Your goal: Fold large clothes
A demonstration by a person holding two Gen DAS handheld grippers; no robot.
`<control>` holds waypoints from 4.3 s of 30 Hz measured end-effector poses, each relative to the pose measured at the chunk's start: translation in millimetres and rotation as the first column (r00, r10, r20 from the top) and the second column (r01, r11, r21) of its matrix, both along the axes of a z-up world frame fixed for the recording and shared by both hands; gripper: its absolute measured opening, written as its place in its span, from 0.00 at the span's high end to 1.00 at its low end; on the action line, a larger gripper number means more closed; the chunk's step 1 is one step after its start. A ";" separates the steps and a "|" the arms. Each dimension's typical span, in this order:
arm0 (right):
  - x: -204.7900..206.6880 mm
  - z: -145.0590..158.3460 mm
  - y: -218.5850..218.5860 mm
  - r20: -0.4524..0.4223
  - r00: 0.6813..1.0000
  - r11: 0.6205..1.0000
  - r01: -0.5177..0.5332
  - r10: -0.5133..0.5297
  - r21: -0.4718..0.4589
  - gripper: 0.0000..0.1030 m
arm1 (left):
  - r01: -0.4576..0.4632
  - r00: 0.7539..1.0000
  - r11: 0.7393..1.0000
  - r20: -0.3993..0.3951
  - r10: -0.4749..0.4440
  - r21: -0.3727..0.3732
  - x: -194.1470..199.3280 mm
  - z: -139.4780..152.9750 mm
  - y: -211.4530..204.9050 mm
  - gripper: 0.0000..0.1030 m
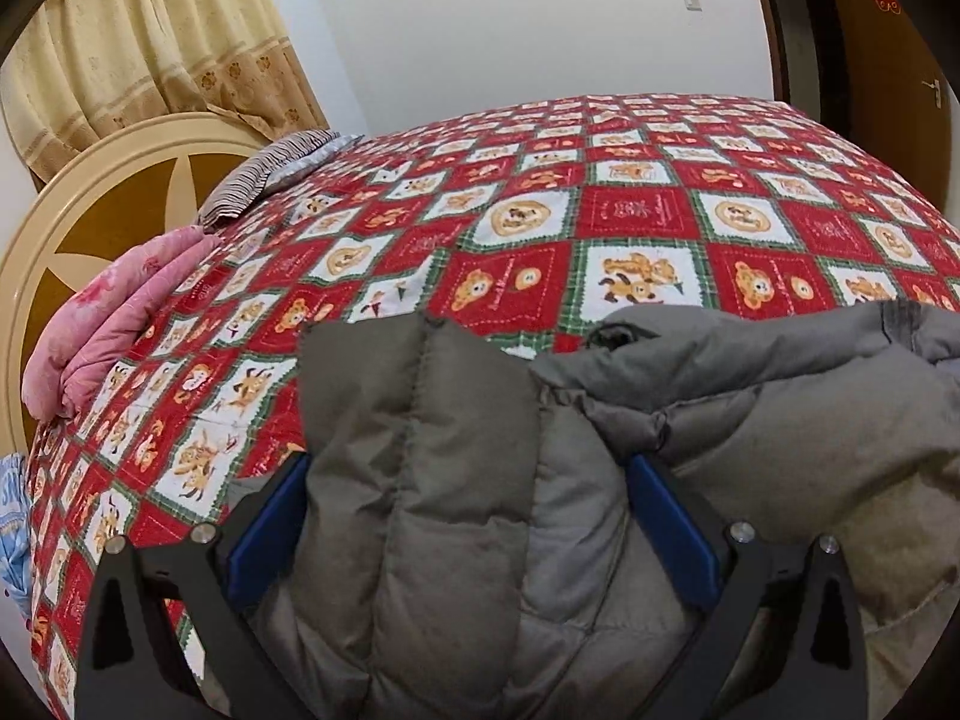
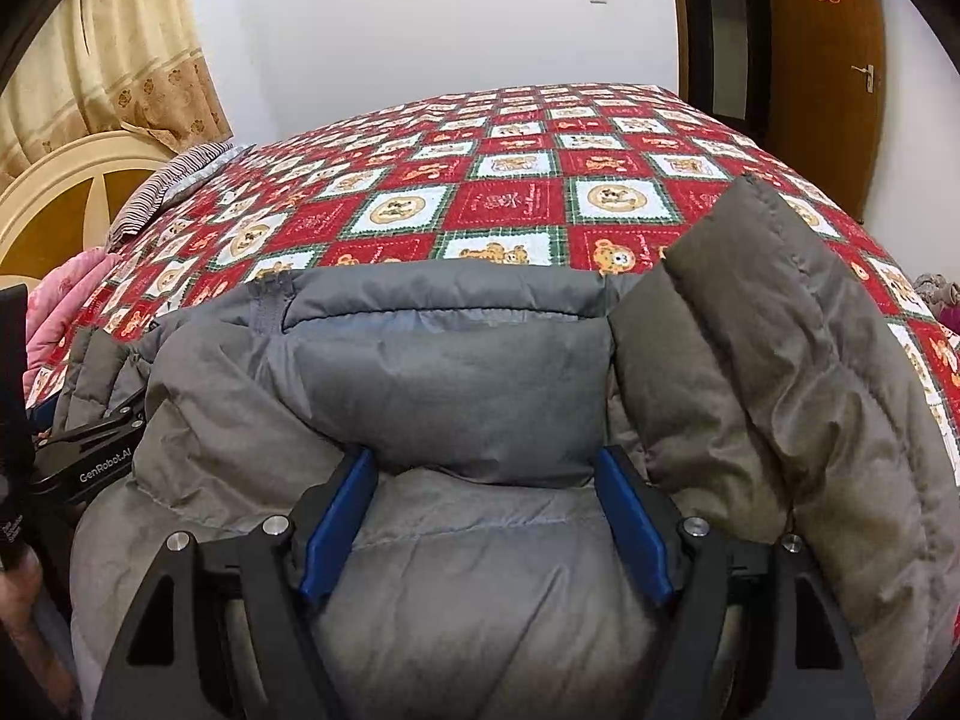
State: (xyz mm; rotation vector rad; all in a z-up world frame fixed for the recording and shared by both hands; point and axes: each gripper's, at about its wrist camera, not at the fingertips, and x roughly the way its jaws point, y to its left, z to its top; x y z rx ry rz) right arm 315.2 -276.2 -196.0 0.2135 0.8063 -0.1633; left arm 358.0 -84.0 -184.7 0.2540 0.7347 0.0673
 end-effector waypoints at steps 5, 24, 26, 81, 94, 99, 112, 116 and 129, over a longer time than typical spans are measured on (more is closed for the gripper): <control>-0.3 -3.0 -0.8 -0.007 1.000 1.000 0.011 -0.011 0.000 0.26 | 0.004 1.000 1.000 -0.010 -0.004 0.009 1.8 -2.7 -2.0 0.00; 7.6 -9.8 3.9 -0.061 0.998 0.999 0.019 -0.022 -0.048 0.25 | 0.005 0.999 1.000 -0.040 -0.004 0.030 7.2 -9.2 -3.4 0.00; 8.1 -10.6 4.3 -0.066 0.998 0.998 0.018 -0.022 -0.055 0.25 | 0.006 0.999 1.000 -0.040 -0.004 0.029 7.3 -9.0 -3.4 0.00; 24.4 -14.5 67.0 -0.125 0.992 0.980 -0.020 -0.005 -0.198 0.15 | -0.011 0.998 1.000 -0.055 0.012 0.018 -15.8 -7.4 -16.9 0.00; 24.1 -14.2 69.1 -0.140 0.990 0.976 -0.030 -0.001 -0.217 0.15 | -0.043 0.999 0.999 -0.021 0.043 -0.003 -60.3 29.6 25.5 0.00; -22.4 12.8 83.3 -0.128 0.991 0.966 -0.068 0.036 -0.251 0.14 | -0.078 0.997 0.997 0.007 0.078 -0.021 -115.6 41.7 83.4 0.00; -82.1 -9.0 103.0 -0.049 0.997 0.934 -0.066 0.052 -0.351 0.11 | -0.121 0.987 0.977 -0.123 0.100 -0.177 -135.8 -15.5 107.2 0.00; -110.6 6.9 101.3 -0.048 0.998 0.954 -0.062 0.050 -0.293 0.11 | -0.110 0.987 0.967 -0.138 0.080 -0.228 -144.4 -15.4 115.2 0.00; -145.5 -17.4 124.2 0.000 0.997 0.920 -0.076 0.082 -0.385 0.10 | 0.035 0.990 0.921 -0.114 -0.086 -0.387 -153.2 -18.8 105.5 0.59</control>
